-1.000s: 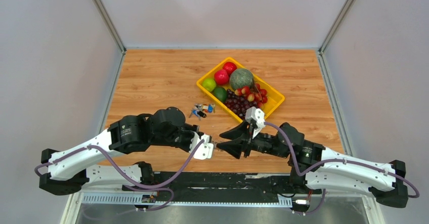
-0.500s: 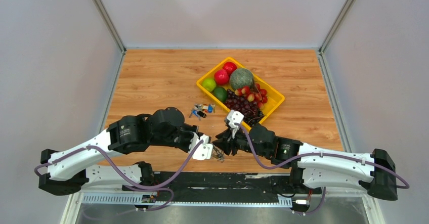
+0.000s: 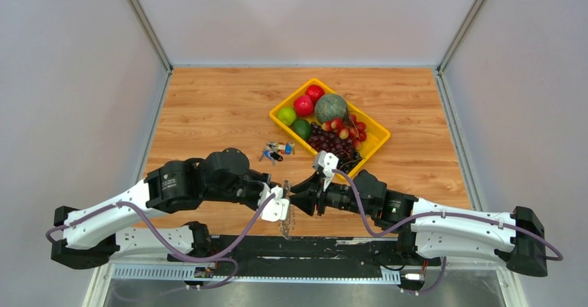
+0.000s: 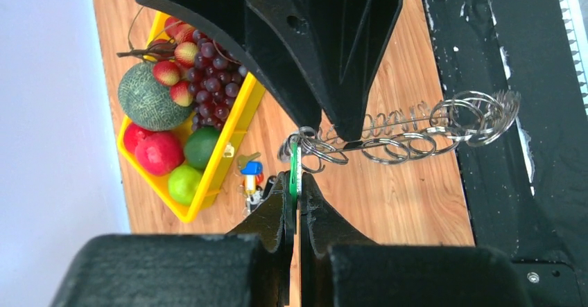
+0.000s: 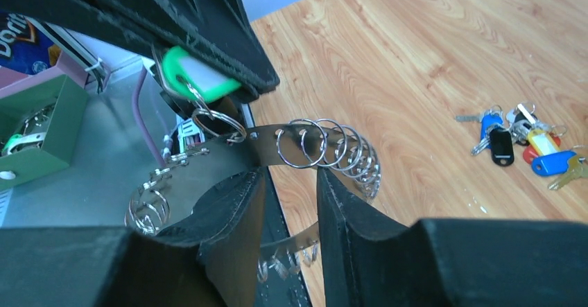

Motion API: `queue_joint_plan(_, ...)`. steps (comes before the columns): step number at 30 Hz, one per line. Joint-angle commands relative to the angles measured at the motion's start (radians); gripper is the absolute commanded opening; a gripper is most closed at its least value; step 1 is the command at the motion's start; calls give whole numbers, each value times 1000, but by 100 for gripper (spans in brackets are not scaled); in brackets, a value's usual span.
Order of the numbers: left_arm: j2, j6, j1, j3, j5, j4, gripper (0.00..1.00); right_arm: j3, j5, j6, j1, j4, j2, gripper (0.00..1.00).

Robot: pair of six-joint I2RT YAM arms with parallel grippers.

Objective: Remove the keys from the keyring
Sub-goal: Remove the key from the keyring.

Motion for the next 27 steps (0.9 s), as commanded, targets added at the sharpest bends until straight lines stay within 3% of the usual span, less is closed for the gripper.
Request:
queue_joint_plan(1,-22,4,-5,-5,46,86,0,33,-1,-21,-1,96,-6,36)
queue_joint_plan(27,-55,0,-3,-22,79,115,0,29,-101,-47,0,190,-22,39)
